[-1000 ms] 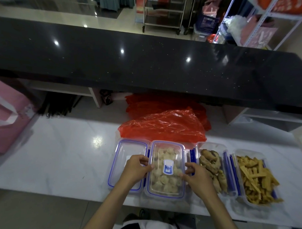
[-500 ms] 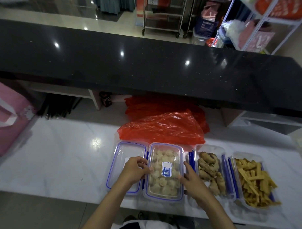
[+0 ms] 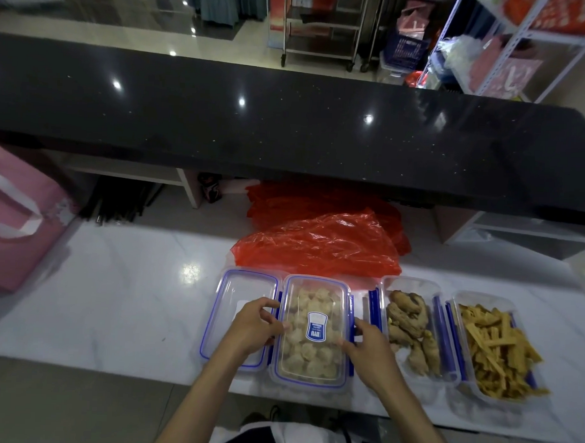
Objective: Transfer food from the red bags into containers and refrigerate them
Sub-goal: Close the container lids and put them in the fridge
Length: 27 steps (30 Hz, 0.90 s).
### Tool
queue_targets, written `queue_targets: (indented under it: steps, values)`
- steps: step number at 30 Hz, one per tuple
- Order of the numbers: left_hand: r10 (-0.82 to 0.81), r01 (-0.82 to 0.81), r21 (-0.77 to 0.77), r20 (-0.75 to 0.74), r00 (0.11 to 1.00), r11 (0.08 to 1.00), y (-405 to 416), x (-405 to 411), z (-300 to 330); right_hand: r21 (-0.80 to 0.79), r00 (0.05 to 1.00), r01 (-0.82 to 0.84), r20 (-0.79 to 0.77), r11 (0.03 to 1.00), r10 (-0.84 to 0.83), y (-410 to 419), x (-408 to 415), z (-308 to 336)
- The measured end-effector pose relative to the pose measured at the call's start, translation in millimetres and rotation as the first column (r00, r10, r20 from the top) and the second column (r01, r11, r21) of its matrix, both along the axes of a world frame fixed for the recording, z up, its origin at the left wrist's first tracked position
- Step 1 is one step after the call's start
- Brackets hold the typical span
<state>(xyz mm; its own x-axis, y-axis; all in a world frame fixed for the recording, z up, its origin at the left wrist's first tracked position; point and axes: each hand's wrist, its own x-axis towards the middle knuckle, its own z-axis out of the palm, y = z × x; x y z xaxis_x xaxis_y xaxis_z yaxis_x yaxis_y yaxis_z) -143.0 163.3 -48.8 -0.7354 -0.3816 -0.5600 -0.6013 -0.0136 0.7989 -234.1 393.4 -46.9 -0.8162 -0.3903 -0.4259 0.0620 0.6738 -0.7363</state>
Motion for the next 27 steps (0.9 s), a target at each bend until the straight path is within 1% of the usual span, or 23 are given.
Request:
queue_targets:
  steps: [4,9,11,14,16,18,20,23,27]
  values:
    - [0.016,-0.017,-0.046,-0.029,0.999,0.999,3.1,0.4,-1.3,-0.116,0.999,0.041,0.015,0.992,-0.039,1.2,2.5,0.9]
    - [0.019,-0.021,-0.065,-0.034,0.999,0.998,4.9,0.7,-3.6,-0.156,0.996,0.081,0.054,0.984,-0.074,1.2,1.9,0.7]
    - [0.011,-0.015,-0.098,-0.043,0.999,0.995,5.6,1.4,-4.8,-0.161,0.994,0.103,0.057,0.982,-0.094,-0.9,2.2,-1.9]
    - [-0.007,-0.014,-0.173,-0.118,0.993,0.985,12.8,3.3,-7.4,-0.158,0.99,0.133,0.058,0.978,-0.125,0.9,-0.8,-4.2]
    - [-0.023,0.0,-0.133,-0.174,0.984,0.991,20.5,3.4,-9.8,-0.142,0.992,0.128,0.033,0.982,-0.124,7.3,-3.4,-3.1]
    - [-0.036,0.028,-0.047,-0.183,0.983,0.999,26.6,0.5,-10.0,-0.124,0.993,0.121,-0.003,0.985,-0.122,14.0,-4.2,-0.9]
    - [-0.046,0.051,0.028,-0.168,0.985,0.998,29.2,-2.3,-8.6,-0.113,0.992,0.117,-0.032,0.987,-0.121,16.6,-3.3,0.0]
    - [-0.025,0.045,0.137,-0.146,0.989,0.99,30.1,-2.8,-5.5,-0.107,0.993,0.09,-0.062,0.99,-0.097,15.0,-1.4,2.2]
    - [0.011,0.007,0.174,-0.105,0.994,0.985,31.7,-2.0,-7.6,-0.128,0.994,0.09,-0.046,0.988,-0.097,17.1,-2.5,2.5]
